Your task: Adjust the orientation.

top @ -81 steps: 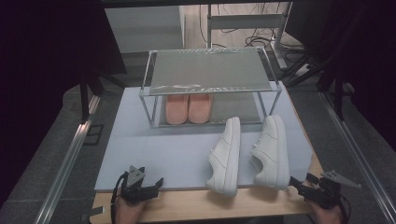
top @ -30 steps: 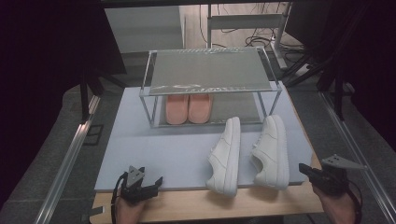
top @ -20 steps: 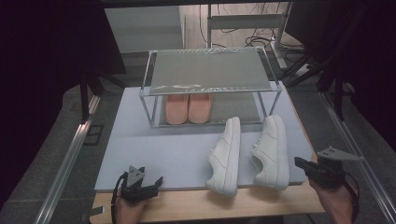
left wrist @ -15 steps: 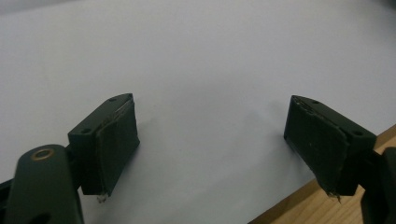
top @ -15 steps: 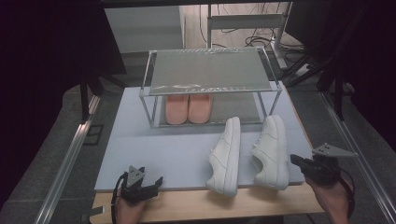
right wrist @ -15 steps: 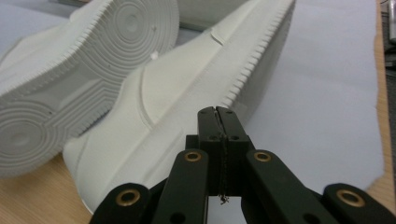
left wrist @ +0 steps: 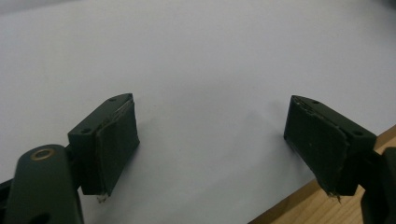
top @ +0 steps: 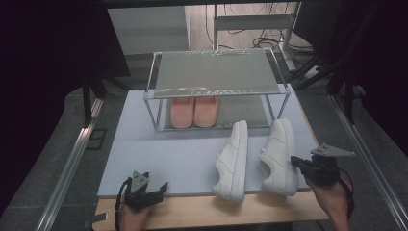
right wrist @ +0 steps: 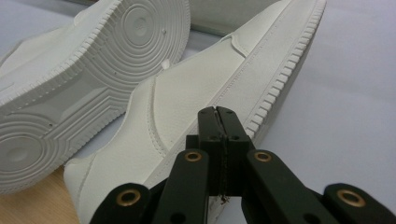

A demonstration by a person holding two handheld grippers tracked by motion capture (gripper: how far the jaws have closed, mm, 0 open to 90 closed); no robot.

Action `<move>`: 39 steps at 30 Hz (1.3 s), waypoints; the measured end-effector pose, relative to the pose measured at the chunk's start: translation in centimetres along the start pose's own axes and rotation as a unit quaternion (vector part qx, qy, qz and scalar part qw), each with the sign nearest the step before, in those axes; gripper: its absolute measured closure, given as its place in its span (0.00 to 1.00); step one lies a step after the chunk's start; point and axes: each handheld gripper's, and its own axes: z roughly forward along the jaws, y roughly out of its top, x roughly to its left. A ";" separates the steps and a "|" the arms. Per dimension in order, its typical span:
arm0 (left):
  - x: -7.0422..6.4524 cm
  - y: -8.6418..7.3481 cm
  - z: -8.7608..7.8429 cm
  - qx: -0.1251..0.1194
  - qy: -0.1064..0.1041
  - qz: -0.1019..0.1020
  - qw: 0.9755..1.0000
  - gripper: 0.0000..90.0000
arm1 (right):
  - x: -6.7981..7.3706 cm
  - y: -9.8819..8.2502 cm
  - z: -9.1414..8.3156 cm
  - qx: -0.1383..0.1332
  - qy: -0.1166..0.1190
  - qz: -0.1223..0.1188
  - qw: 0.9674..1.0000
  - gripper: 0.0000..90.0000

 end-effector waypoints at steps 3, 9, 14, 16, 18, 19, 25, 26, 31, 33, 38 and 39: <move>0.0 0.0 0.0 0.001 0.001 0.000 1.000 0.19 | 0.1 -0.1 -0.1 -0.001 -0.005 -0.005 1.000 1.00; 0.0 0.0 0.0 0.000 0.001 -0.001 1.000 0.19 | -0.3 -0.4 -0.4 -0.002 -0.015 0.002 1.000 1.00; 0.0 0.0 0.0 0.001 0.002 -0.001 1.000 0.19 | -0.8 -0.8 -0.8 -0.006 -0.021 0.007 1.000 1.00; 0.0 0.0 0.0 0.001 0.002 -0.001 1.000 0.19 | -0.9 -1.0 -0.9 -0.009 -0.023 0.009 1.000 1.00; 0.0 0.0 0.0 0.001 0.002 -0.001 1.000 0.19 | -1.1 -1.1 -1.0 -0.010 -0.026 0.015 1.000 1.00; 0.0 0.0 0.0 0.001 0.002 -0.001 1.000 0.19 | -1.2 -1.1 -1.1 -0.009 -0.027 0.015 0.999 1.00; 0.0 0.0 0.0 0.001 0.002 -0.001 1.000 0.19 | -1.9 -1.8 -1.6 -0.010 -0.050 0.024 0.998 1.00; 0.0 0.0 0.0 0.001 0.002 -0.001 1.000 0.19 | -2.0 -2.0 -1.7 -0.011 -0.055 0.025 0.998 1.00; 0.0 0.0 0.0 0.001 0.002 -0.001 1.000 0.19 | -2.8 -2.9 -2.1 -0.006 -0.078 0.034 0.996 1.00; -0.1 0.0 0.0 0.001 0.002 -0.001 1.000 0.19 | -3.1 -3.2 -2.1 -0.002 -0.088 0.036 0.995 1.00; -0.1 0.0 0.0 0.001 0.002 -0.001 1.000 0.19 | -3.7 -3.9 -2.0 0.009 -0.101 0.044 0.994 1.00; -0.1 0.0 0.0 0.001 0.002 -0.001 1.000 0.19 | -3.9 -4.1 -1.9 0.011 -0.105 0.044 0.993 1.00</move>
